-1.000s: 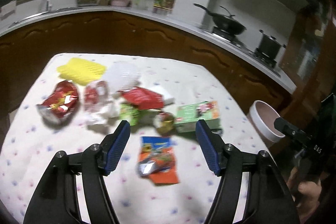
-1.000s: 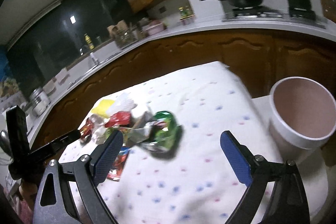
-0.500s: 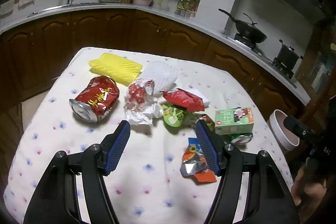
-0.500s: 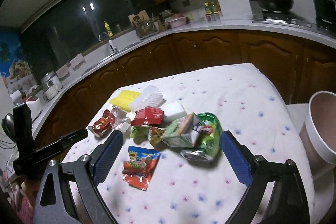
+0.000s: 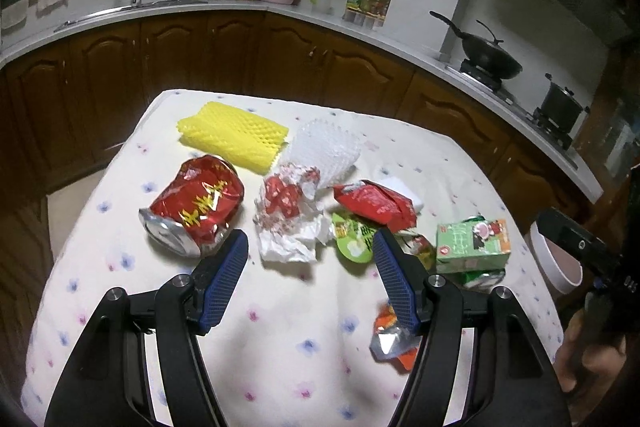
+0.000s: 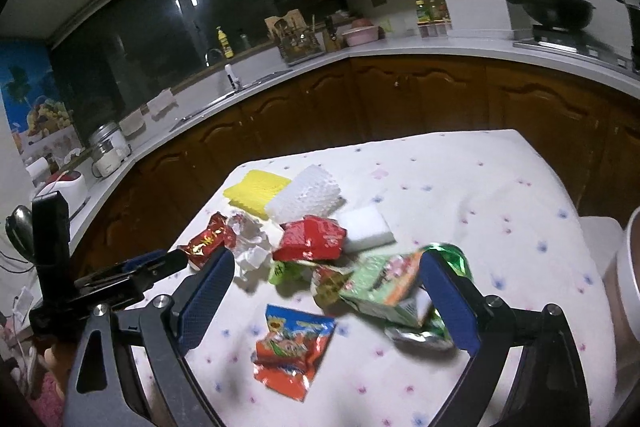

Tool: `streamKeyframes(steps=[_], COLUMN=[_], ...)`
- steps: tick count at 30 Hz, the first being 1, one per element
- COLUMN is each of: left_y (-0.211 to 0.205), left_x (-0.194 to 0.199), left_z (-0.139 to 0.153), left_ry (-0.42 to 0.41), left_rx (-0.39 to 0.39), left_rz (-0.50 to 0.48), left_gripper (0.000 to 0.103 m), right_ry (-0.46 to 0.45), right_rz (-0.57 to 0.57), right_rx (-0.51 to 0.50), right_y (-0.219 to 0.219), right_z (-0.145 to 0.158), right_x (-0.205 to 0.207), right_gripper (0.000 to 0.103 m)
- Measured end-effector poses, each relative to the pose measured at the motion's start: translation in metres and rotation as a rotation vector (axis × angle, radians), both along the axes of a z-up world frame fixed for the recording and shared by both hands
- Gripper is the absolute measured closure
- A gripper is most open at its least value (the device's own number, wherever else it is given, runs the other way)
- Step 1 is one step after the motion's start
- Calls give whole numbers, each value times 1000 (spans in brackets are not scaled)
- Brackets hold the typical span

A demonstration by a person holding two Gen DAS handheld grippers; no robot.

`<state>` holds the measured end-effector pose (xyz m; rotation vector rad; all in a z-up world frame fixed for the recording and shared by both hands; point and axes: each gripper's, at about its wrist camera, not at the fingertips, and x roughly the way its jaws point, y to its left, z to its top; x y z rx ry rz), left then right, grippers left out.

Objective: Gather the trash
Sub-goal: 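Move both tools back over the trash on the table, then grasp the white-red wrapper with the left tool while the right tool grasps the red snack bag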

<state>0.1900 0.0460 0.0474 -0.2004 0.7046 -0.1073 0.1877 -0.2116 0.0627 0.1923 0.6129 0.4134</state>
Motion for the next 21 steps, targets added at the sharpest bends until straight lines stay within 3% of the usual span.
streamKeyframes(steps=[11, 16, 20, 21], left_y=[6, 8, 5, 5], left_x=[50, 75, 86, 88], left_z=[-16, -31, -42, -44], left_ry=[39, 73, 103, 110], left_rx=[42, 56, 43, 39], left_rz=[-15, -25, -57, -64], left_gripper=[37, 38, 52, 60], right_ry=[83, 153, 213, 222], right_rz=[71, 109, 136, 136], right_rx=[-3, -37, -60, -73], right_y=[36, 55, 64, 67], right_z=[-21, -41, -56, -58], right_x=[58, 85, 102, 105], right_gripper=[10, 26, 32, 34])
